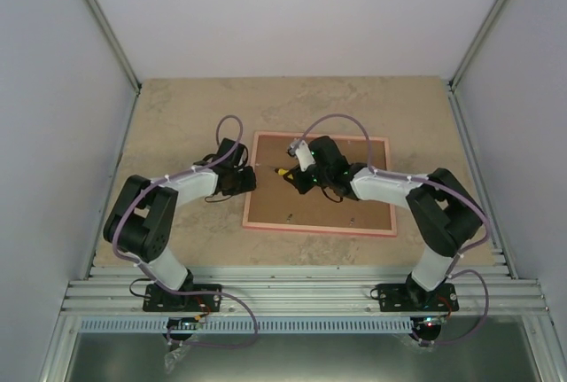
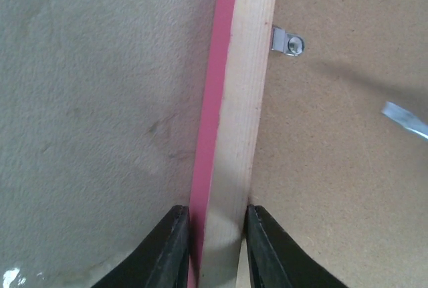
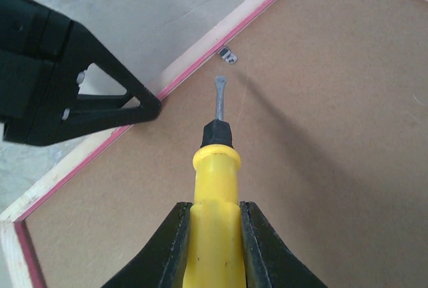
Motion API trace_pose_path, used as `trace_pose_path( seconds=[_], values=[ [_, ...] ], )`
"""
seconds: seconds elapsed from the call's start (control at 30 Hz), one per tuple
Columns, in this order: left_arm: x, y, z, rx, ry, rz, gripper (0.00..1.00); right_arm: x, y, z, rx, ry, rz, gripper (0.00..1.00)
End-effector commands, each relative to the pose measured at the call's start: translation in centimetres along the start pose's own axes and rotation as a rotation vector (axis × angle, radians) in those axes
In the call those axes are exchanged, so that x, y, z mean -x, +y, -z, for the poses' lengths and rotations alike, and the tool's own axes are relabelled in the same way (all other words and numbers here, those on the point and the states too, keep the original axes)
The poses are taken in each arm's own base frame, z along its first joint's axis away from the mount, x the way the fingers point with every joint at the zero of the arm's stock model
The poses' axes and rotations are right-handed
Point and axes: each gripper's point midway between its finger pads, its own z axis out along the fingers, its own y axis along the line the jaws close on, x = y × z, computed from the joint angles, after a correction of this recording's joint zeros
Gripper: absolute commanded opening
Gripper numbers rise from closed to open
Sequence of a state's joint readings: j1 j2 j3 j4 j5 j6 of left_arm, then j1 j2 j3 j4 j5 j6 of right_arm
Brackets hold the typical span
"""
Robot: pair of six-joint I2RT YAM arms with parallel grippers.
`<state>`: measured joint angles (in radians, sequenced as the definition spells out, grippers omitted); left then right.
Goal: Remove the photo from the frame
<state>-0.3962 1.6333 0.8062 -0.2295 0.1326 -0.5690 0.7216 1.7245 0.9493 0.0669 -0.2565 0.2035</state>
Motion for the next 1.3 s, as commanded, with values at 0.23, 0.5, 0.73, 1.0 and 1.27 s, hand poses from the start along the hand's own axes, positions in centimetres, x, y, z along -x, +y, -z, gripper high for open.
trace_pose_path(
  seconds=[0.23,0.5,0.73,1.0,1.27],
  values=[
    [0.1,-0.6,-0.8,0.008,-0.001,-0.046,0.2,1.3,-0.7,-3.6,-0.004,0.023,0.015,0.01],
    [-0.4,-0.8,-1.2,0.013,0.017,-0.059,0.2,1.0,-1.2,-4.3,-0.02,0.038,0.013,0.0],
    [-0.4,-0.8,-1.2,0.014,0.018,-0.061,0.2,0.7,-1.5,-4.8,-0.031,0.046,0.001,0.0],
    [-0.5,-0.9,-1.1,0.011,0.02,-0.062,0.2,1.2,-1.6,-5.0,-0.039,0.046,-0.002,0.0],
    [-0.4,-1.0,-1.0,0.007,0.017,-0.059,0.22,-0.3,-1.2,-4.9,-0.01,0.116,0.013,0.01]
  ],
)
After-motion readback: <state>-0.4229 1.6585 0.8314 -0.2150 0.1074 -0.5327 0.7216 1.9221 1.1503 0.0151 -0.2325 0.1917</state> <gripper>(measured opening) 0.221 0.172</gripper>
